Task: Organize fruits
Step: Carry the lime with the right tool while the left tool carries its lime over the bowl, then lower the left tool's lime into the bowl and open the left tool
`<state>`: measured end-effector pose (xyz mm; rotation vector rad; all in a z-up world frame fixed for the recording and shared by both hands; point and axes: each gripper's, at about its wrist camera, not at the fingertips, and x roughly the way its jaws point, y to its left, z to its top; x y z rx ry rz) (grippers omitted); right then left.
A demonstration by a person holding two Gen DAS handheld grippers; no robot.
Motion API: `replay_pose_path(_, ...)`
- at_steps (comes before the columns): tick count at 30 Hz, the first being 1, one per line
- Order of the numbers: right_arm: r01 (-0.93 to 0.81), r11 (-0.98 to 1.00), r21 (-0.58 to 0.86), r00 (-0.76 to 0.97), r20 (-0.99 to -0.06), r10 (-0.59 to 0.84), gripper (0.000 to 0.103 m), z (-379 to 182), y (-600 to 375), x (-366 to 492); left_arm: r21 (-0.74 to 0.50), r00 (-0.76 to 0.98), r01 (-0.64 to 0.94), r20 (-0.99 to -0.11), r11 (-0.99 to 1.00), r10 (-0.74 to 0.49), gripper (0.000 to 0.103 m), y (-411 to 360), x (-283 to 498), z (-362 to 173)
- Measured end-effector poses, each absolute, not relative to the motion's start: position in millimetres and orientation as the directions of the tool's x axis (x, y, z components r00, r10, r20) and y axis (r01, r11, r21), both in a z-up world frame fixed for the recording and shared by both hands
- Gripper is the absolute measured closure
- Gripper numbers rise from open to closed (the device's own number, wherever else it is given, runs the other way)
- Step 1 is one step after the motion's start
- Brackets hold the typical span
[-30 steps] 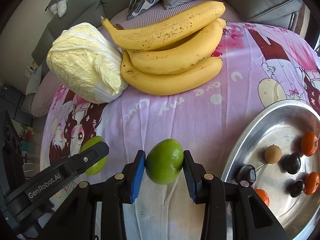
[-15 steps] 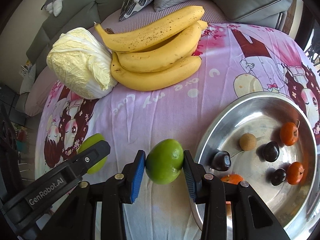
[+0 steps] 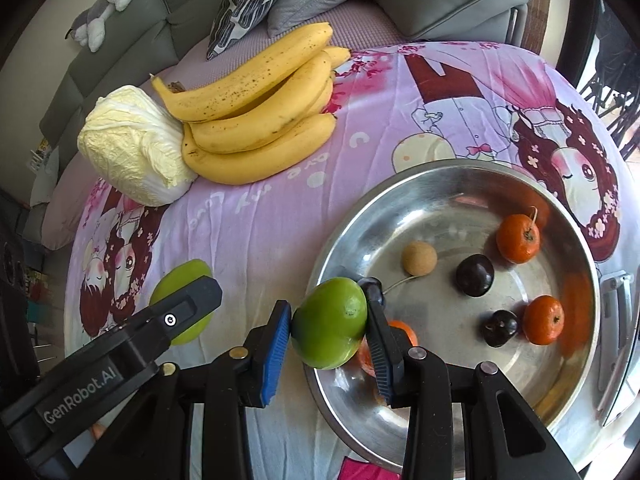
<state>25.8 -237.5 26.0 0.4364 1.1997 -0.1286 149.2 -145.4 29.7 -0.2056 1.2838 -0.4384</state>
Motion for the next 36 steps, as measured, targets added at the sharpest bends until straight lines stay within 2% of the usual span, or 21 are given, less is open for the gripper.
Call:
replay_pose_path(9, 0.361, 0.897, 0.256, 0.371, -0.922, 0.114, 0.063, 25.3, -259.3, 7.8, -0.381, 0.195, 0.272, -0.878, 0.884, -0.438, 0.060, -173.8, 137.4, 31.4)
replay_pose_path(25, 0.397, 0.873, 0.283, 0.410, -0.906, 0.107, 0.063, 34.6, -282.8, -9.4, -0.388, 0.175, 0.278, -0.879, 0.879, -0.443, 0.060, -184.4, 133.6, 27.5)
replay_pose_path(36, 0.447, 0.861, 0.244, 0.374, -0.925, 0.069, 0.065, 23.4, -296.7, -11.3, -0.362, 0.136, 0.301, -0.899, 0.882, -0.416, 0.060, -200.0, 129.6, 14.6)
